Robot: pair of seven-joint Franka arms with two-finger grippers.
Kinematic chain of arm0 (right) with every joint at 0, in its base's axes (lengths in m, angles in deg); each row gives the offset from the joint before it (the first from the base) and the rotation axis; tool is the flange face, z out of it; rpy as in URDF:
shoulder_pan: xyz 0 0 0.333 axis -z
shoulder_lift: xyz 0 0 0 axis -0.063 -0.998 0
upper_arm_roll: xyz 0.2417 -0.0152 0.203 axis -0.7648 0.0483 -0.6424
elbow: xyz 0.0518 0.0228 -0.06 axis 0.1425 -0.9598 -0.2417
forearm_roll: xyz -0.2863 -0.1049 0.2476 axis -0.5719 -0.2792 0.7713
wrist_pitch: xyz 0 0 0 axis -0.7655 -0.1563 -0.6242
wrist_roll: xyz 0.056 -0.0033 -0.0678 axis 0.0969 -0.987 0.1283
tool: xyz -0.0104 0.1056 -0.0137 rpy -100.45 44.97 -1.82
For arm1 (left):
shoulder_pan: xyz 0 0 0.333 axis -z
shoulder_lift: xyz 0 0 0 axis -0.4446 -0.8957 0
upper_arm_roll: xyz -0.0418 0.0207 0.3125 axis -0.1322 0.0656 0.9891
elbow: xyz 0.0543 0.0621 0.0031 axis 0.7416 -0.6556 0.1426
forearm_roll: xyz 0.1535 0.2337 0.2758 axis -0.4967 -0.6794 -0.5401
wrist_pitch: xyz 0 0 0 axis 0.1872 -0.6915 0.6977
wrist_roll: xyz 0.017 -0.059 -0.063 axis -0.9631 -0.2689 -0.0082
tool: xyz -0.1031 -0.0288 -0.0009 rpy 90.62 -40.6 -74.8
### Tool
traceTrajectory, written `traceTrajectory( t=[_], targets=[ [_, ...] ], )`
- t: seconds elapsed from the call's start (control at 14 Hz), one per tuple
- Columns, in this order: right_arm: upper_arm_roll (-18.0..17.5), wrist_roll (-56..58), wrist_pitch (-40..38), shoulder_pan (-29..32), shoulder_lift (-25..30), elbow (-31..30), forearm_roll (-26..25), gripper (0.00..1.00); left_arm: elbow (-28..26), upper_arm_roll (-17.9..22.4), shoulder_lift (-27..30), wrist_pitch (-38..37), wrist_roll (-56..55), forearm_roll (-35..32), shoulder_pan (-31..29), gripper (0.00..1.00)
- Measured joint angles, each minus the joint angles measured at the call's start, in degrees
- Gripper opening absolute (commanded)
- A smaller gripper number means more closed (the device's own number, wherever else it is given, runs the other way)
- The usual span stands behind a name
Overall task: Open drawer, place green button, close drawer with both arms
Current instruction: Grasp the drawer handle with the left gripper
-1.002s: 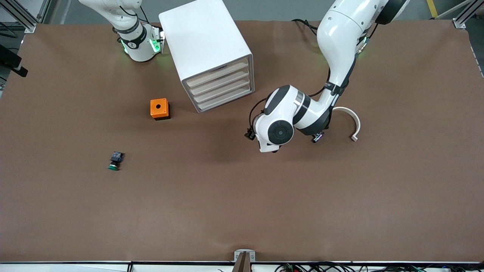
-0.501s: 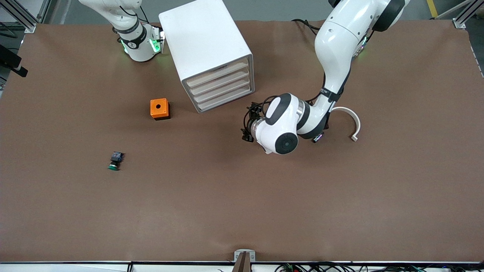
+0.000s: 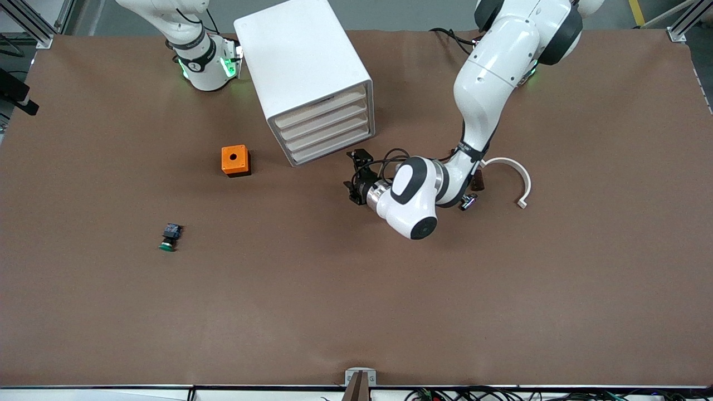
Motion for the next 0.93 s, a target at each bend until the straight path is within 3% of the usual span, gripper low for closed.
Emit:
traceTrajectory(
  t=[0.21,0.43,0.72,0.93],
  targets=[
    [0.0,0.0,0.2,0.0,0.0,0.0,0.0,1.00,0.0,-0.1,-3.0,-5.8,-1.8,5.5,0.2,1.00],
    [0.1,-0.1,0.3,0.0,0.0,0.7,0.0,1.00,0.0,-0.2,-4.2,-7.5,-3.4,6.2,0.5,1.00],
    [0.4,-0.7,0.3,1.0,-0.2,1.6,0.0,1.00,-0.3,-0.2,-4.6,-10.5,-4.2,6.5,0.8,0.82],
    [0.4,-0.7,0.1,1.3,-3.0,1.2,0.0,1.00,-1.2,-0.3,-4.9,-11.4,-5.5,6.7,1.9,0.79]
  ],
)
